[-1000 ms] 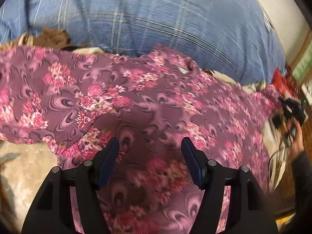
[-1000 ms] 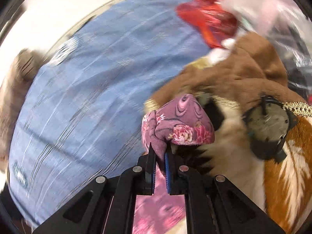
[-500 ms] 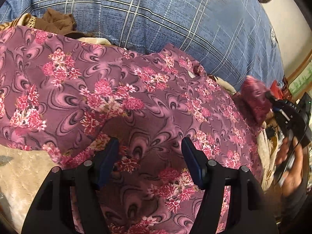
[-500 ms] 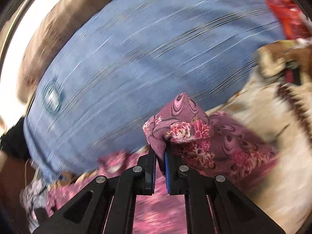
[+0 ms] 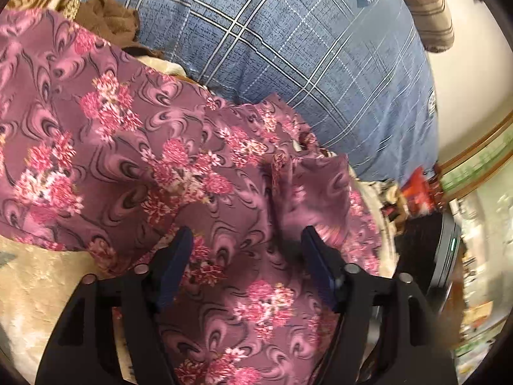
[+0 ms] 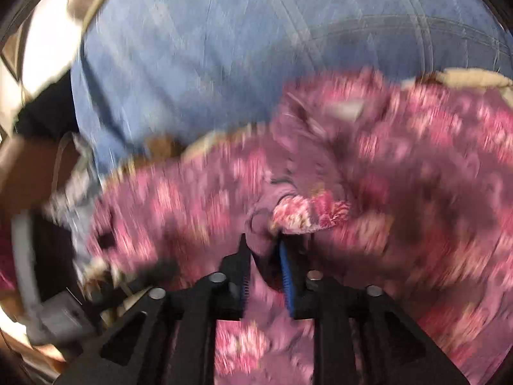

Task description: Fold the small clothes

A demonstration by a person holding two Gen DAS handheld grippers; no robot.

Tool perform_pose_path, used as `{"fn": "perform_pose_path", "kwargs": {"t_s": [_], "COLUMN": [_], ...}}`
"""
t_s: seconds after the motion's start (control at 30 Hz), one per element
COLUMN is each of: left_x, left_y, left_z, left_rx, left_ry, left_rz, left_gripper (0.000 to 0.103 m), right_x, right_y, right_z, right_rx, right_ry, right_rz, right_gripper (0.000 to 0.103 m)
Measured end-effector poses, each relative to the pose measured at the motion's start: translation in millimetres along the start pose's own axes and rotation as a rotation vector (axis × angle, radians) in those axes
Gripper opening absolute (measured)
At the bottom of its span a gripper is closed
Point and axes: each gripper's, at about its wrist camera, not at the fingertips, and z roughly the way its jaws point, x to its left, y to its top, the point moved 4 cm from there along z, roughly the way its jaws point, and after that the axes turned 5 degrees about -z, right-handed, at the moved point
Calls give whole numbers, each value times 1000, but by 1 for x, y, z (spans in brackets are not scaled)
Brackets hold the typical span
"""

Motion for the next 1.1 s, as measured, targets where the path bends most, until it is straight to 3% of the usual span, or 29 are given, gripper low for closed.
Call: {"fn": "perform_pose_path", "kwargs": {"t_s": [0.17,0.23,0.33,0.4,0.47,0.5,0.53,0.63,0.7,0.77,0.9,0.97,1.1], "left_x": [-18,-24,-21,-21,-22,-22,-22,-25,-32,-38,-37,-22,-3], "left_y": [-11,-15,-18,-16,-11,-9,-5,4,9,11,6,-2,-20], "left_z": [12,18,32,32,30,32,36,37,32,24,12,18,27], "left_rx": [67,70,93,60,34,36,54,54,37,20,-13,10,61], "left_ry": [-89,-74,-19,-18,-14,-16,-23,-3,21,17,51,96,188], "left_rz": [22,48,31,19,-3,-17,-37,-61,-36,-25,4,-16,2], "left_gripper": [77,83,83,82,63,32,10,7,7,7,7,7,7], "right_x": [0,-18,-59,-100,-139,-152,-170,-215,-235,-241,-223,-223,-241], "right_y": [-33,-40,-47,-46,-44,-44,-43,-37,-30,-16,-5,-11,-45], "right_z": [-33,-56,-88,-111,-129,-133,-140,-143,-137,-139,-168,-165,-137], "right_rx": [5,-23,-80,-137,-202,-229,-270,-349,-358,-388,-528,-500,-340], "right_ry": [41,31,-4,-46,-63,-63,-57,1,37,79,152,129,70], "right_rz": [-63,-46,41,149,283,332,404,609,700,720,629,602,642], "right_gripper": [36,36,37,37,37,37,37,38,29,3,3,3,1]}}
